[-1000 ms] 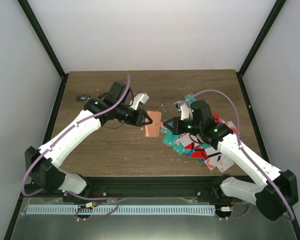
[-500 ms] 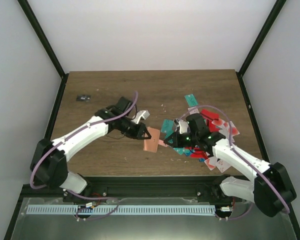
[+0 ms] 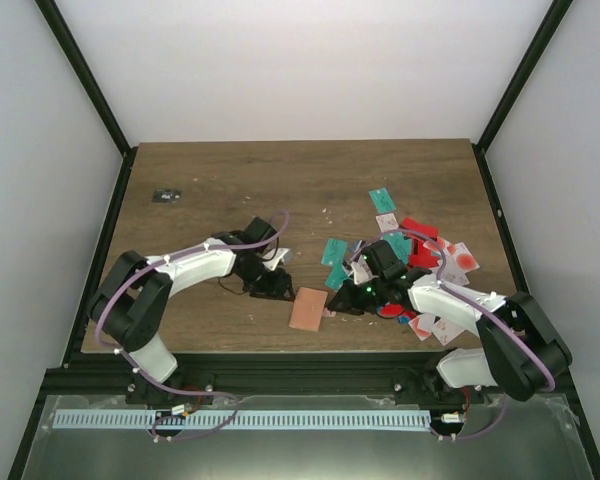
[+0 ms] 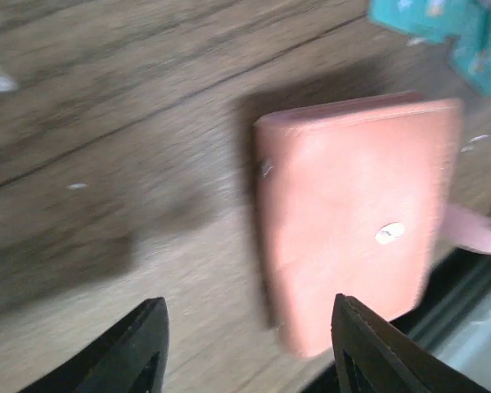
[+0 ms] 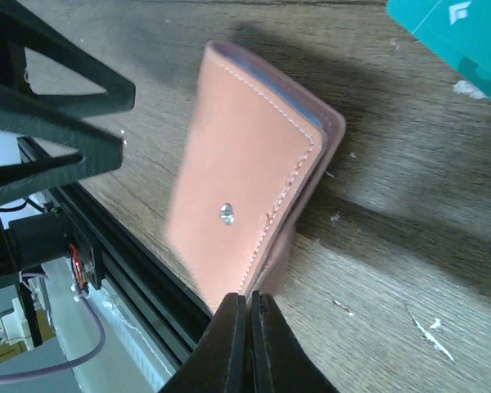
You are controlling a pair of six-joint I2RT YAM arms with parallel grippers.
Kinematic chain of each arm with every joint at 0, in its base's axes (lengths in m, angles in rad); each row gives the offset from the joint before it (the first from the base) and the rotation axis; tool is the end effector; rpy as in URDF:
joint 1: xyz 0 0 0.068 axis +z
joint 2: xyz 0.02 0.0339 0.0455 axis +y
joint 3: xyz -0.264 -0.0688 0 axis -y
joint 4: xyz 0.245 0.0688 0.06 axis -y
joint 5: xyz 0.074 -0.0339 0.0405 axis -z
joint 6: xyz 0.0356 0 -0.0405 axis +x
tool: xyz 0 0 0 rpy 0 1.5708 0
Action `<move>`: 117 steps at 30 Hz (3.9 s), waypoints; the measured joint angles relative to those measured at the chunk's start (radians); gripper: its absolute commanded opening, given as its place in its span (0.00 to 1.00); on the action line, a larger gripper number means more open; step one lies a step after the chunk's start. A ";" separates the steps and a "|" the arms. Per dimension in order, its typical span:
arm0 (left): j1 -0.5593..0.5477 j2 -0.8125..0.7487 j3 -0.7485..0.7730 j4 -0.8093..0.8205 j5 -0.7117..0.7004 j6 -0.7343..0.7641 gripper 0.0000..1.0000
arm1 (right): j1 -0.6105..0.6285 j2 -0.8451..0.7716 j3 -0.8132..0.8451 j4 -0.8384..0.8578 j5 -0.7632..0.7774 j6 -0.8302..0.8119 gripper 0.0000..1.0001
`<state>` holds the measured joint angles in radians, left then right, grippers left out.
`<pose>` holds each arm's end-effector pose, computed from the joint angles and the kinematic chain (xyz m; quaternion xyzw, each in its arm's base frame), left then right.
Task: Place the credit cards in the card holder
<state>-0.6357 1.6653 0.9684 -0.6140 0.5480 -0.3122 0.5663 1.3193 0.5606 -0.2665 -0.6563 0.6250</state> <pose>0.2289 -0.1919 0.1642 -0.1883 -0.9365 0.2957 0.0115 0.1794 0.1398 0.1568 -0.0600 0.9138 0.4000 0.0370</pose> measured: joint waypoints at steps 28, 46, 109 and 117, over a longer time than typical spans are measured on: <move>-0.156 -0.095 0.011 0.071 -0.133 -0.005 0.70 | 0.000 -0.053 0.052 -0.026 -0.154 -0.141 0.01; -0.168 -0.051 0.011 0.089 -0.255 -0.039 0.24 | -0.009 -0.024 0.085 -0.110 -0.119 -0.198 0.01; -0.191 0.164 0.457 -0.069 -0.136 -0.009 0.62 | -0.515 -0.072 0.220 -0.705 0.702 0.216 1.00; -0.191 0.164 0.412 -0.068 -0.135 0.031 0.62 | -0.575 0.074 0.208 -0.632 0.682 0.218 1.00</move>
<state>-0.8265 1.8294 1.3804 -0.6819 0.4133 -0.2810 -0.0086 1.3937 0.7689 -0.8989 0.0257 0.8429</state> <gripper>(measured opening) 0.622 0.998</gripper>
